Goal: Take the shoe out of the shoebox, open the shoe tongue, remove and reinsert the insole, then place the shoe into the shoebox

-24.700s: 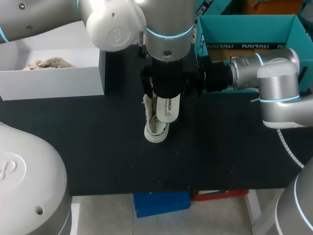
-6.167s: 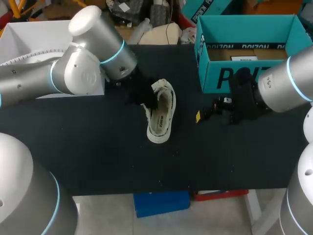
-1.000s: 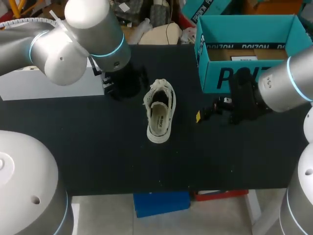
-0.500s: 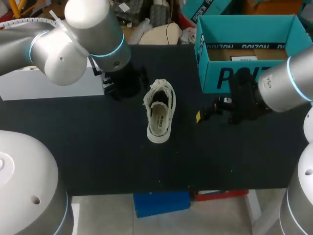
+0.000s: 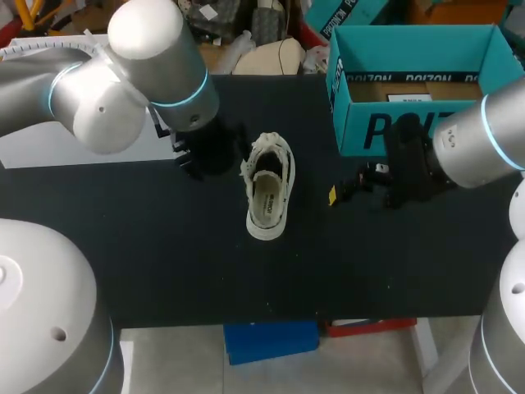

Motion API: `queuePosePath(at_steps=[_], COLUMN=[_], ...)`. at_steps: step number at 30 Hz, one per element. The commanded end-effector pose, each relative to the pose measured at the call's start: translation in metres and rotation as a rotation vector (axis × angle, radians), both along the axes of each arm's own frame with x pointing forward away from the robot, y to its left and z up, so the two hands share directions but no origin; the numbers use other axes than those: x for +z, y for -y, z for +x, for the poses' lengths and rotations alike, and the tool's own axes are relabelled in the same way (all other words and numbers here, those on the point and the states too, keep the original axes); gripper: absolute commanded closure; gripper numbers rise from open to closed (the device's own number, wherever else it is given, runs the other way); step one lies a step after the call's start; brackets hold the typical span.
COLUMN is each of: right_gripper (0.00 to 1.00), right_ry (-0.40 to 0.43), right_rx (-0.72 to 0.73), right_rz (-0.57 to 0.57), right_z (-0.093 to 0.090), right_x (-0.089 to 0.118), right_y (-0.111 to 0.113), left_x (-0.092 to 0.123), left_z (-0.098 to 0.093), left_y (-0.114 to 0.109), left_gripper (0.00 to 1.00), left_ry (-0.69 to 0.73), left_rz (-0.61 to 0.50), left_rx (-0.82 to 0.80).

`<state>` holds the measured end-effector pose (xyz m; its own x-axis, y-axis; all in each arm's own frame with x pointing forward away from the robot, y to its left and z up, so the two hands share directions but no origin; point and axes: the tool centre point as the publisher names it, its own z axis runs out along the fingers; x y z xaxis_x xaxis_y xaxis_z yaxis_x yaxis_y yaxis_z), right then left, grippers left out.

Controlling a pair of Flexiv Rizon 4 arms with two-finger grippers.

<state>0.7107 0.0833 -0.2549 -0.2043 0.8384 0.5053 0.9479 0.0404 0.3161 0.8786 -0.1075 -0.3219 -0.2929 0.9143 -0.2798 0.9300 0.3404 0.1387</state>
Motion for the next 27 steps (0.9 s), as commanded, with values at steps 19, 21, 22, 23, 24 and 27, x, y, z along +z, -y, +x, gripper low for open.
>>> queuePosePath(at_steps=[19, 21, 22, 23, 24, 27], right_gripper=[0.0, 0.0, 0.0, 0.0, 0.0, 0.0], right_ry=[0.0, 0.0, 0.0, 0.0, 0.0, 0.0], right_rx=[-0.001, -0.001, -0.001, -0.001, -0.001, -0.001], right_rz=[-0.002, -0.002, -0.002, -0.002, -0.002, -0.002], right_z=[0.0, 0.0, 0.0, 0.0, 0.0, 0.0], right_x=[0.0, 0.0, 0.0, 0.0, 0.0, 0.0], right_y=[-0.001, -0.001, -0.001, -0.001, -0.001, -0.001], left_x=[-0.013, -0.017, -0.018, -0.02, -0.022, -0.028], left_z=[0.016, 0.016, 0.016, 0.015, 0.015, 0.015], left_y=[0.016, 0.019, 0.02, 0.021, 0.023, 0.024], left_gripper=[0.05, 0.08, 0.1, 0.14, 0.17, 0.27], left_ry=[-0.044, -0.042, -0.041, -0.034, -0.031, -0.026], left_rz=[0.061, 0.072, 0.08, 0.089, 0.095, 0.116], left_rx=[-0.296, -0.305, -0.319, -0.321, -0.319, -0.324])
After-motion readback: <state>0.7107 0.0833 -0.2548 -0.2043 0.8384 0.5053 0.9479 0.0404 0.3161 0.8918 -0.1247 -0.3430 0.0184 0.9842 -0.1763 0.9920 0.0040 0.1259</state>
